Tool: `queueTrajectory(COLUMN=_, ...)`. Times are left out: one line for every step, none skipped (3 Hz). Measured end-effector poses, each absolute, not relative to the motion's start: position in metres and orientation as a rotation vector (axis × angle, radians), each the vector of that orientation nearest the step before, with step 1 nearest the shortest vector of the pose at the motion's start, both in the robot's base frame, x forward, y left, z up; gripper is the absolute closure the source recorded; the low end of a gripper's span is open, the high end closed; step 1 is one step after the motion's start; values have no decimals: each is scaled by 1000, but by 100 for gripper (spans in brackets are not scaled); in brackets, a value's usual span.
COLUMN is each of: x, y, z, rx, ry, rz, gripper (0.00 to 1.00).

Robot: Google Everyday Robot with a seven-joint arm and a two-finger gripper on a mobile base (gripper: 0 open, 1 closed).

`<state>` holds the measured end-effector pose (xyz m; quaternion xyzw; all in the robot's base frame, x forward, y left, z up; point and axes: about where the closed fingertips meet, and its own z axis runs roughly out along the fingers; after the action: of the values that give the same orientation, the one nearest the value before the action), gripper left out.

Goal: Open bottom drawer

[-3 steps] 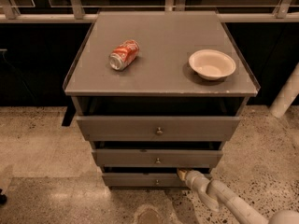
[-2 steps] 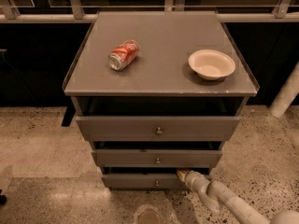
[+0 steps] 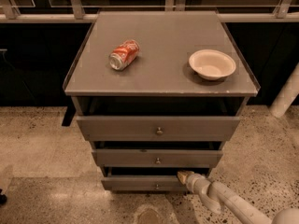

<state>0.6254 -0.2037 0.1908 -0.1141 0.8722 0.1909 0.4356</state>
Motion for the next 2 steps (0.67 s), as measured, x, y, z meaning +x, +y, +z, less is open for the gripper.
queueTrajectory(x=626, y=-203, z=191, rx=-284, ry=2170, rz=474, gripper=100)
queueTrajectory(x=655, y=-201, z=200, rx=-321, ry=2170, rz=402, gripper=100)
